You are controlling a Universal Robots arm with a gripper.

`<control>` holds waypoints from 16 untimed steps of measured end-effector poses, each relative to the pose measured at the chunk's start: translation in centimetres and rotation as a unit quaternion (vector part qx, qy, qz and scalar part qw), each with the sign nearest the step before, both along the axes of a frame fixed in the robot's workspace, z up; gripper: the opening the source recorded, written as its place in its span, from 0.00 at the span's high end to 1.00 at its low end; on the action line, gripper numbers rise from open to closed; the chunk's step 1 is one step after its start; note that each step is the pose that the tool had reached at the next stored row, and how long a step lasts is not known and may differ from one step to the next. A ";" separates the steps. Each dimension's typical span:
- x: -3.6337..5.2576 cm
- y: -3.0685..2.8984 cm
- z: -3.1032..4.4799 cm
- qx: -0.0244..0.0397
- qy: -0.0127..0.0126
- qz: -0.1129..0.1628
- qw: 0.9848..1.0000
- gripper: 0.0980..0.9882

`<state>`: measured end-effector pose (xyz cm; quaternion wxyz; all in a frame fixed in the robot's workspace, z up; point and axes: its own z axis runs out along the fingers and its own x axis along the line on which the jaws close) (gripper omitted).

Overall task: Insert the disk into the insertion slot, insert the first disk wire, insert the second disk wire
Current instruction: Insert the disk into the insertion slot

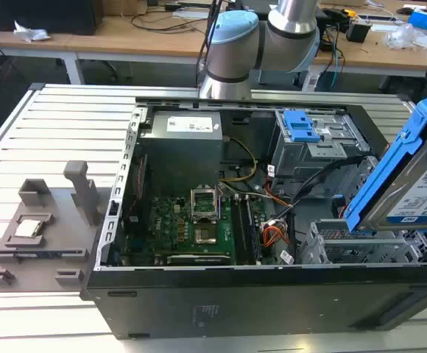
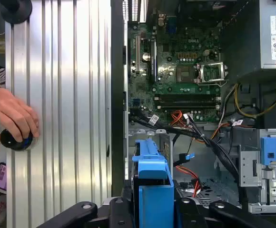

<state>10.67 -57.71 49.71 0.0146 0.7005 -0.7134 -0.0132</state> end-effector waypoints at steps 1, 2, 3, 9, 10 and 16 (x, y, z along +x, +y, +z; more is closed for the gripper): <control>-0.28 0.00 -0.13 0.000 0.000 0.000 1.000 0.70; -0.37 0.00 -0.27 0.000 0.000 0.000 1.000 0.70; -0.48 0.00 -0.36 0.000 0.000 0.000 1.000 0.70; -0.96 0.01 -0.88 0.000 0.000 0.000 1.000 0.70; -0.99 0.01 -0.94 0.000 0.000 0.000 1.000 0.70; -1.07 0.01 -1.46 0.000 0.000 0.000 1.000 0.70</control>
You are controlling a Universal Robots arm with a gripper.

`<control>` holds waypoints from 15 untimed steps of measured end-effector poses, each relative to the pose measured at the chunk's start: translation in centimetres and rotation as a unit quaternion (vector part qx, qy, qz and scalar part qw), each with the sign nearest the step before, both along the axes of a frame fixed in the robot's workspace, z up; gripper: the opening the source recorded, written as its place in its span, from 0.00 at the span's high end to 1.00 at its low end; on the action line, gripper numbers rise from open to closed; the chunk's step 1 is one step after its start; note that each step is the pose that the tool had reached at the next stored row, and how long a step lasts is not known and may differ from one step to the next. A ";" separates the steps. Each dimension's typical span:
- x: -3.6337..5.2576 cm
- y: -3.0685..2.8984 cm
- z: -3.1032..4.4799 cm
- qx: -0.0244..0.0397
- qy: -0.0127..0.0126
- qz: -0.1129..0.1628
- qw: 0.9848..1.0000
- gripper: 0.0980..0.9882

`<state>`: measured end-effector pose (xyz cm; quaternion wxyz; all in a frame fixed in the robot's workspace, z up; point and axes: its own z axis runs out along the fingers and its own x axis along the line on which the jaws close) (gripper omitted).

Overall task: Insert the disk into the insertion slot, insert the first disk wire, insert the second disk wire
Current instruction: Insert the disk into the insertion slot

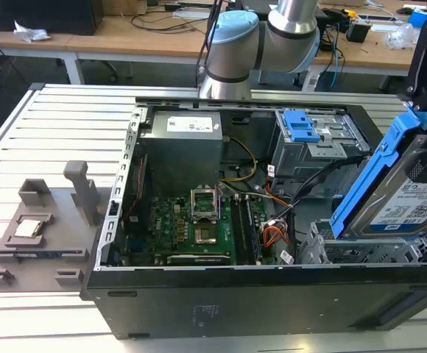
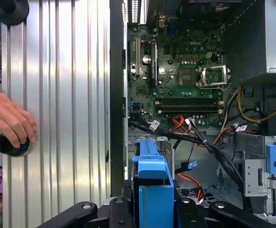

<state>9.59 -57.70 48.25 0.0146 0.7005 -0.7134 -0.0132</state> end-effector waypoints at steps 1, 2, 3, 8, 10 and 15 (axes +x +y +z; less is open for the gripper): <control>0.00 0.00 -0.05 0.000 0.000 0.000 1.000 0.70; 0.00 0.00 -0.12 0.000 0.000 0.000 1.000 0.70; 0.00 0.00 -0.17 0.000 0.000 0.000 1.000 0.70; 0.00 0.00 -0.37 0.000 0.000 0.000 1.000 0.70; 0.00 0.00 -0.44 0.000 0.000 0.000 1.000 0.70; 0.00 0.00 -0.67 0.000 0.000 0.000 1.000 0.70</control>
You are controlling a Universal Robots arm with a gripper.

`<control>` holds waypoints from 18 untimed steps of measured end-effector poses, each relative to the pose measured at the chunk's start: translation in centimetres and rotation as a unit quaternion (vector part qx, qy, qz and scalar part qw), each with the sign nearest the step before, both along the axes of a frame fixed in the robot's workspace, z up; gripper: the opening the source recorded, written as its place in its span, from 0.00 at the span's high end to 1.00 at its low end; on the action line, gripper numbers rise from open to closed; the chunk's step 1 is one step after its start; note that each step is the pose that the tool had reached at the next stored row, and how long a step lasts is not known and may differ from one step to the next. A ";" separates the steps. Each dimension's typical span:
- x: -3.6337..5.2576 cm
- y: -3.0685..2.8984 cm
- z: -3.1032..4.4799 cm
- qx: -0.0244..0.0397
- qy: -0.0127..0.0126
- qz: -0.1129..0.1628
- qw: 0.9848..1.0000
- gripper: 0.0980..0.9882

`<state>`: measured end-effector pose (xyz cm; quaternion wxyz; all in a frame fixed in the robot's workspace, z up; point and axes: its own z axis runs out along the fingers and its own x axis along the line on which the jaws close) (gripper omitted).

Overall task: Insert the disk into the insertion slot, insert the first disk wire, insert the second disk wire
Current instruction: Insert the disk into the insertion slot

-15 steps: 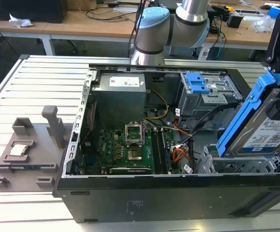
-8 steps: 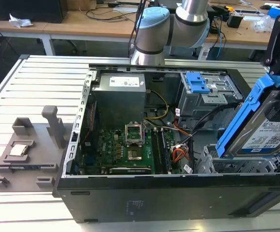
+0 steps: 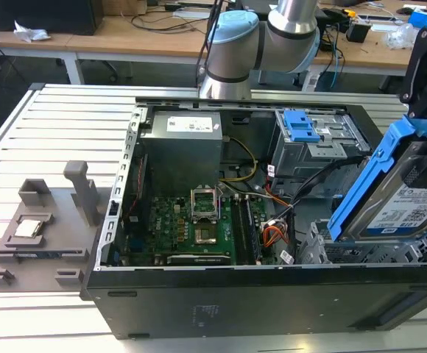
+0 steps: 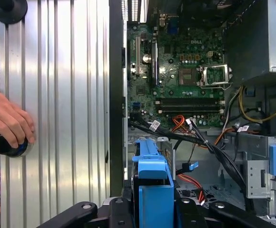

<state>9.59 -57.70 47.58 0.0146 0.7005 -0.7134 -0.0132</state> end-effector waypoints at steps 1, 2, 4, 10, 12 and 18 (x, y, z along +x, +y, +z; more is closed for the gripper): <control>0.00 0.00 -0.05 0.000 0.000 0.000 1.000 0.70; 0.00 0.00 -0.15 0.000 0.000 0.000 1.000 0.70; 0.00 0.00 -0.35 0.000 0.000 0.000 1.000 0.70; 0.00 0.00 -0.59 0.000 0.000 0.000 1.000 0.70; 0.00 0.00 -0.70 0.000 0.000 0.000 1.000 0.70; 0.00 0.00 -0.93 0.000 0.000 0.000 1.000 0.70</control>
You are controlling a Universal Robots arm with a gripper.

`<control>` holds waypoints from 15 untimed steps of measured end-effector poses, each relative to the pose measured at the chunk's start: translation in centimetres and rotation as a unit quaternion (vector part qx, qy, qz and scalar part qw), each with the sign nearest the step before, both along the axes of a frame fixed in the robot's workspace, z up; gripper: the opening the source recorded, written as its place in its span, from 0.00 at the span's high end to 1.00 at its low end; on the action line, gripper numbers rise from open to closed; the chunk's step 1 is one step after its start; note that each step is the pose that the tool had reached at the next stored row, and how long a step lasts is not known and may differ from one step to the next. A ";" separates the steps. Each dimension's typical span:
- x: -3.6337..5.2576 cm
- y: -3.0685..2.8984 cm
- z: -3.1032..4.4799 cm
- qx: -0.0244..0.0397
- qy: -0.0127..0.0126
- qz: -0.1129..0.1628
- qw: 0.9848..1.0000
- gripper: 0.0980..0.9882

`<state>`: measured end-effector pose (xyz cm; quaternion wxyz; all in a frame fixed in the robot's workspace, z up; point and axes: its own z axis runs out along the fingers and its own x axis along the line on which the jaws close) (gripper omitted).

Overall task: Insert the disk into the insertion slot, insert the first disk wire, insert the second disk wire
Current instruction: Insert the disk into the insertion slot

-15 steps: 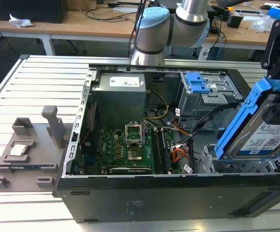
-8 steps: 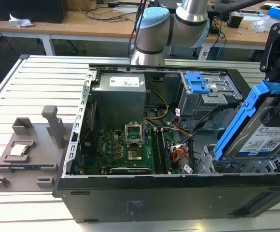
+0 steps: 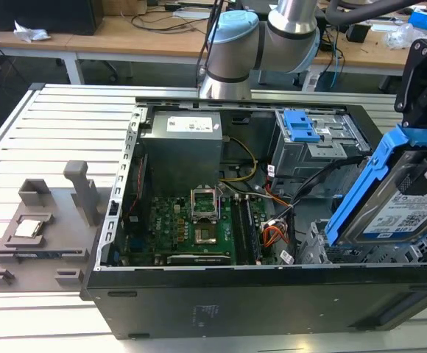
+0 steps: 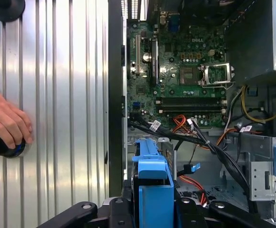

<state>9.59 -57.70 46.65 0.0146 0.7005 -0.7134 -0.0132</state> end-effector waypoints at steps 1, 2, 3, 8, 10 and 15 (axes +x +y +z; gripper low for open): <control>0.00 0.00 -0.06 0.000 0.000 0.000 1.000 0.70; 0.00 0.00 -0.13 0.000 0.000 0.000 1.000 0.70; 0.00 0.00 -0.20 0.000 0.000 0.000 1.000 0.70; 0.00 0.00 -0.41 0.000 0.000 0.000 1.000 0.70; 0.00 0.03 -0.47 0.000 0.000 0.000 1.000 0.70; 0.00 0.36 -0.51 0.000 0.000 0.000 1.000 0.70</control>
